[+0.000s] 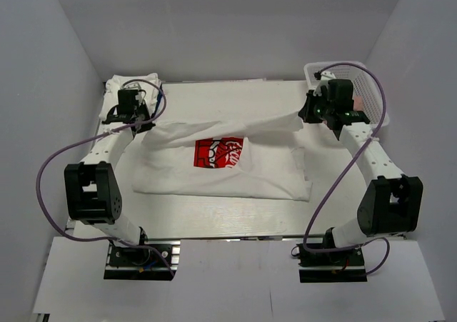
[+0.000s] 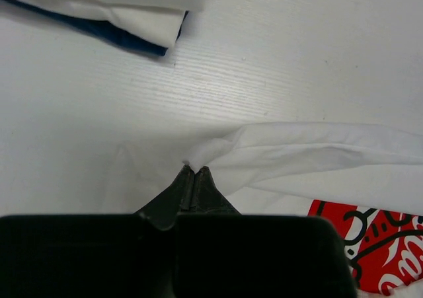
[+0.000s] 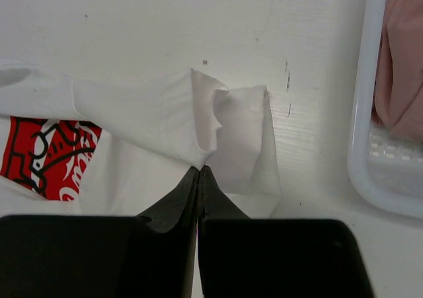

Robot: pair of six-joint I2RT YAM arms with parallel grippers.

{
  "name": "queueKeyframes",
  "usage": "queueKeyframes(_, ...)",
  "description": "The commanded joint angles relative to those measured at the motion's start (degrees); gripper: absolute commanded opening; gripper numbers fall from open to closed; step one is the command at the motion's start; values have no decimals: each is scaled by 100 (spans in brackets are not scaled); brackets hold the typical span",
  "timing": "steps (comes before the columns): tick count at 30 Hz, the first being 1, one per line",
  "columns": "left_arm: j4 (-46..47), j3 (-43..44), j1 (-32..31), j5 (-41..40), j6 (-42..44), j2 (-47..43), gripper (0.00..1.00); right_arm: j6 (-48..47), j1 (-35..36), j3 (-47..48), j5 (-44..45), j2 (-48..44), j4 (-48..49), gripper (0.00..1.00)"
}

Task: Fold and stack the t-shirts

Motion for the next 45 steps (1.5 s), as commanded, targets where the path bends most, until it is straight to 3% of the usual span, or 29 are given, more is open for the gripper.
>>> queueKeyframes(1,149,-422,76,-285,-35,-582,0,-20,-33,-309,259,-392,-163,0)
queueKeyframes(8,289,-835,76,-251,-298,-1003,0,155,-24,-942,171,-920,-322,0)
queueKeyframes(18,246,-2215,76,-1454,-2082,-2163,0,736,-24,-2435,505,-1895,-295,0)
queueKeyframes(25,106,-3233,76,-1358,-2988,-3192,0,1148,-33,-3147,830,-2457,-339,0)
queueKeyframes(30,-509,-3560,76,-1788,-3481,-3316,0,1597,-33,-3702,901,-2634,-427,0)
queueKeyframes(36,-448,-3772,76,-1429,-3533,-3245,3,1895,-24,-4159,542,-2678,-524,3)
queueKeyframes(38,-736,-3772,76,-1429,-3603,-3166,9,1949,-15,-4274,418,-2696,-550,6)
queueKeyframes(39,-912,-3693,76,-1542,-3778,-3088,25,1984,-24,-4335,443,-2739,-611,10)
queueKeyframes(40,-1227,-3693,76,-1543,-3849,-3026,28,1984,-15,-4335,452,-2774,-838,29)
queueKeyframes(42,-1484,-3570,76,-1543,-3850,-3026,48,1870,-33,-4222,513,-2836,-1006,62)
queueKeyframes(43,-1642,-3569,76,-1543,-3911,-3026,68,1809,-33,-4169,540,-2871,-1207,90)
queueKeyframes(44,-2018,-3482,76,-1543,-3981,-3026,89,1756,-7,-4108,549,-3011,-1244,90)
queueKeyframes(45,-2222,-3316,76,-1543,-4138,-3026,100,1634,-24,-3881,558,-3056,-1297,90)
